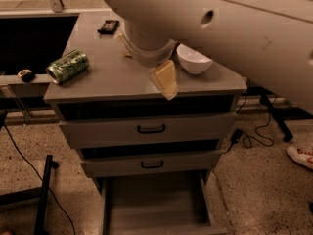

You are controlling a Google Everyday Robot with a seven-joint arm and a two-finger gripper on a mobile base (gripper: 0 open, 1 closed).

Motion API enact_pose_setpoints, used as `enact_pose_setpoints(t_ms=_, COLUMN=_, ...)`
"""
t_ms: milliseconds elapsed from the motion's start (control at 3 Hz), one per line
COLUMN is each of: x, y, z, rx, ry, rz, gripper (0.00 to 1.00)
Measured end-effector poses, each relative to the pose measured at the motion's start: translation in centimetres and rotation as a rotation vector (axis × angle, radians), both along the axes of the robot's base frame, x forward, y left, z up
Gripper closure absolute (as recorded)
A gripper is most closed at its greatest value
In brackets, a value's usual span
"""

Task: Place green can into bottom drawer

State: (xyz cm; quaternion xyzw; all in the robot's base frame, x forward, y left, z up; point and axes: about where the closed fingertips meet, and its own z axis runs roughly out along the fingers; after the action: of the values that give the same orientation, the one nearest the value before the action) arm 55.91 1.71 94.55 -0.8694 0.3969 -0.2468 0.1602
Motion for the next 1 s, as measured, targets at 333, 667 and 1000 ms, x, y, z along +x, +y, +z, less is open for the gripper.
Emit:
enact_pose_setpoints(t_ms=333, x=1.5, y=0.1, z=0.1, rx=0.085, ry=0.008, rz=0.039, gripper=0.00)
enact_pose_setpoints(t_ms=667, x=5.5, y=1.3, z=-0.3, rx=0.191, ry=0.046, rz=0.139, gripper=0.00)
enact_pose_setpoints(t_ms=1000, x=9.7, y=4.7, z=-1.3, rx=0.240, ry=0.092, rz=0.258, gripper=0.00)
